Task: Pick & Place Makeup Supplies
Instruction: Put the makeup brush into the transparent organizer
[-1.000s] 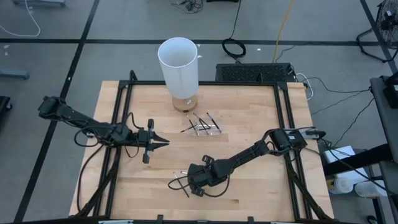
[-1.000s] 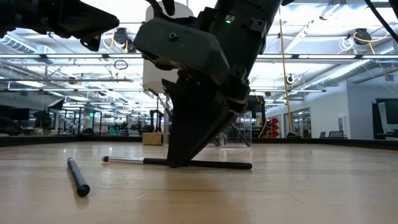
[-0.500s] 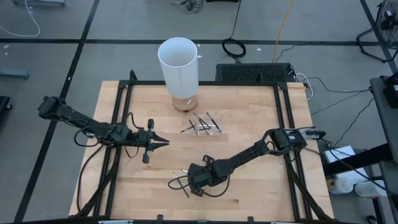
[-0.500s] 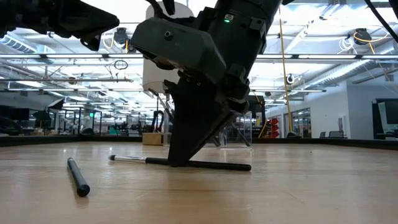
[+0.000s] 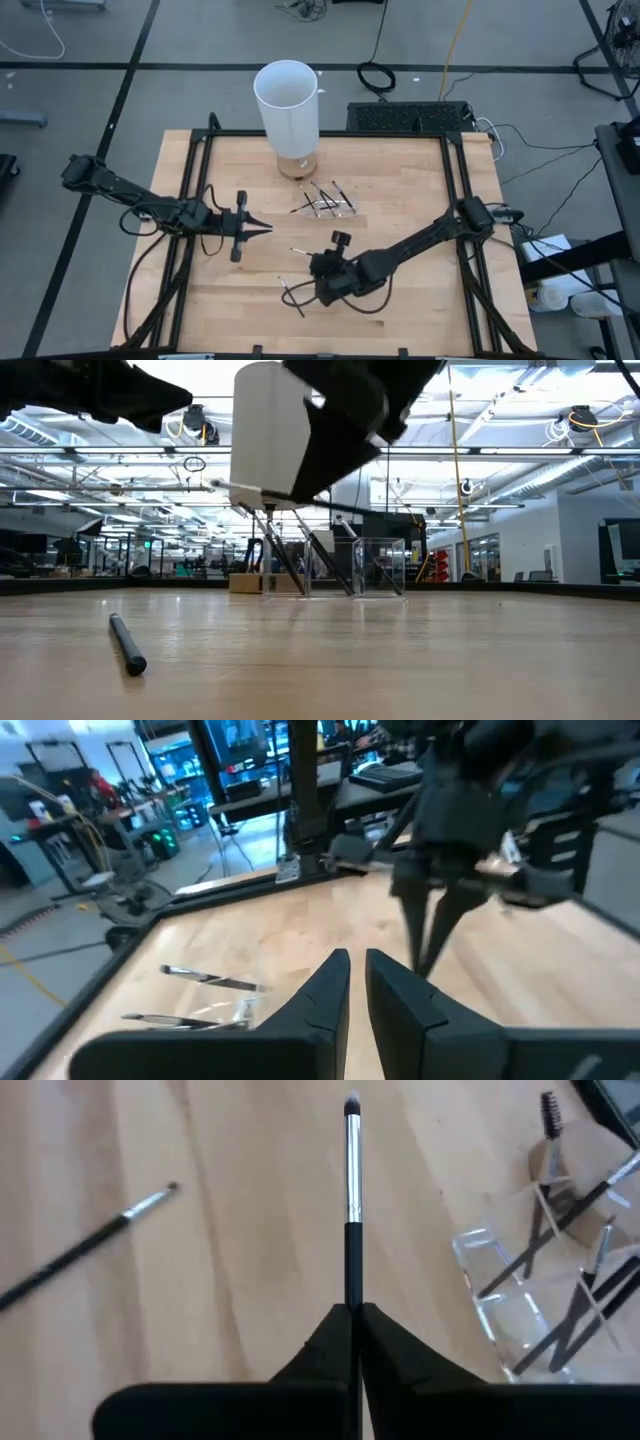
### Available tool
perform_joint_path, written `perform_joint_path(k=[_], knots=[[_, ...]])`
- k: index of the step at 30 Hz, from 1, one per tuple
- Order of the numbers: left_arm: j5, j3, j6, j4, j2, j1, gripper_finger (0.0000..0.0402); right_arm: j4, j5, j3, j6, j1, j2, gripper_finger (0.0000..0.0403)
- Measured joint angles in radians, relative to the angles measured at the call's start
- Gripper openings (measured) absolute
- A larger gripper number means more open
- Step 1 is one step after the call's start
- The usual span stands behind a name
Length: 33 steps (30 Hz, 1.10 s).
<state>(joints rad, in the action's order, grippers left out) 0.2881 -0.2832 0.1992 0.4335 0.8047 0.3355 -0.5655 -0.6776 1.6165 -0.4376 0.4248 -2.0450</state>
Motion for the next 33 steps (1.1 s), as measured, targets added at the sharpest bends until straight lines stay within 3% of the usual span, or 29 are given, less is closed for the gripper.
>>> perform_joint_path(k=[5, 9, 12, 17, 21, 27, 33], knots=[[0.101, 0.0, 0.078, -0.012, 0.0, -0.001, 0.0047, 0.077, -0.052, -0.104, 0.12, -0.015, 0.154, 0.0], [0.186, 0.0, 0.112, -0.014, 0.0, -0.002, 0.0047, 0.29, -0.054, -0.347, 0.217, -0.081, 0.343, 0.0], [0.22, 0.0, 0.157, 0.011, 0.0, -0.002, 0.0047, 0.674, 0.054, -0.587, 0.368, -0.148, 0.482, 0.0], [0.236, 0.0, 0.234, 0.084, 0.0, -0.002, 0.0047, 1.422, 0.367, -0.948, 0.506, -0.287, 0.574, 0.0], [0.236, 0.0, 0.218, 0.102, -0.001, -0.002, 0.0047, 1.79, 0.426, -1.122, 0.475, -0.381, 0.559, 0.0], [0.236, 0.0, 0.183, 0.102, 0.0, -0.002, 0.0047, 1.81, 0.435, -1.169, 0.426, -0.452, 0.494, 0.0], [0.236, 0.0, 0.17, 0.098, 0.0, -0.002, 0.0047, 1.896, 0.36, -1.17, 0.429, -0.467, 0.387, 0.0]])
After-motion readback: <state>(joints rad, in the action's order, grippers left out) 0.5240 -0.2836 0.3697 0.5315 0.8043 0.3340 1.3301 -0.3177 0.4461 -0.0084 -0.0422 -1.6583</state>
